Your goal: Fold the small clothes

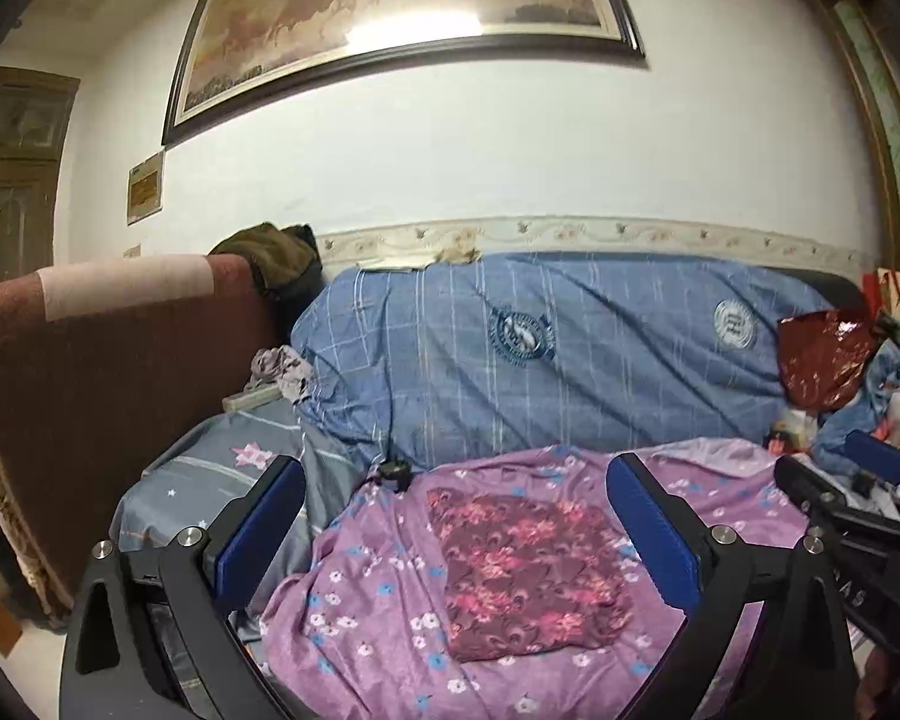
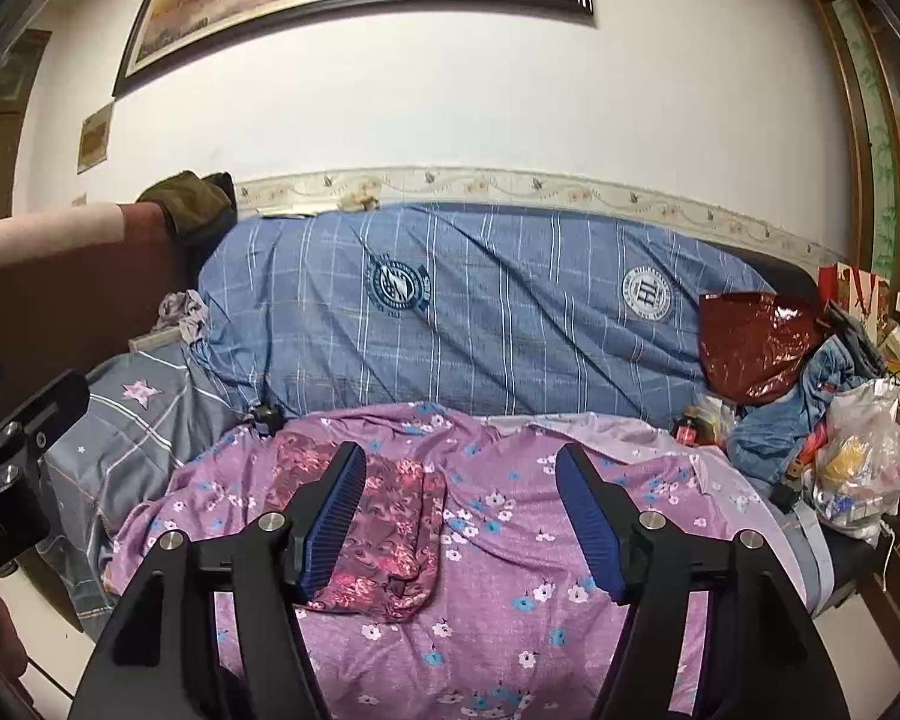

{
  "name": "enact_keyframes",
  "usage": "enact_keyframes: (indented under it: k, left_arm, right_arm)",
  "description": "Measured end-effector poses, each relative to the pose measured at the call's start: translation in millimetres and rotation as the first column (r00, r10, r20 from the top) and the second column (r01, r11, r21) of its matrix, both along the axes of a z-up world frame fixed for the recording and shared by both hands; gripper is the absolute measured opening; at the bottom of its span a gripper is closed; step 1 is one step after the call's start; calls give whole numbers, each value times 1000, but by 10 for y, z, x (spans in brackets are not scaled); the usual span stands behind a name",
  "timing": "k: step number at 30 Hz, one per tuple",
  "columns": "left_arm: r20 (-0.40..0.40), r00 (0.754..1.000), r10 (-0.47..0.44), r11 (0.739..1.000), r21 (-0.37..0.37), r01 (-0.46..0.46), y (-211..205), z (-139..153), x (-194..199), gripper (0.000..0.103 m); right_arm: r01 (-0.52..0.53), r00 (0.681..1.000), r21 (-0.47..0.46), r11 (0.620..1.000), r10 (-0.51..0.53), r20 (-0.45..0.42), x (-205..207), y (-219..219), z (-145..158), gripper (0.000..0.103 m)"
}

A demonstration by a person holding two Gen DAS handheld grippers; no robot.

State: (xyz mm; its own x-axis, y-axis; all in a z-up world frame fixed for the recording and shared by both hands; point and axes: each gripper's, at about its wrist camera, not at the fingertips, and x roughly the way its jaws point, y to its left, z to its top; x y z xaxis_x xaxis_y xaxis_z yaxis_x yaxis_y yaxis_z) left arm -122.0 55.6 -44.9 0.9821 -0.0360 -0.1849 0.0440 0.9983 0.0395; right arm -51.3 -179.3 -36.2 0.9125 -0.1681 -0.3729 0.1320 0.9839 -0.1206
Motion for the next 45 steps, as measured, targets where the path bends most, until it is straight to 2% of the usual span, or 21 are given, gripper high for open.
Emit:
enact_keyframes:
  k: [7,13,23,34,45]
  left_arm:
    - [56,998,-13,1000,4,13,83,74,-182,102]
    - [41,999,-15,1000,-17,15,310,49,-54,102]
    - [12,999,-45,998,-42,46,438,43,346,102]
    - [-34,998,-51,998,-44,50,407,-13,754,102]
    - [-30,999,-43,997,-61,41,316,-30,842,102]
  right_arm:
    - [-25,999,-4,1000,25,47,-87,102,186,73]
    - [-56,997,-22,998,57,56,20,260,248,74]
    - [-52,998,-56,997,53,20,261,378,220,75]
    - [-45,998,-75,996,42,-41,610,444,15,75]
    - [-70,995,-81,994,64,-72,865,515,-102,75]
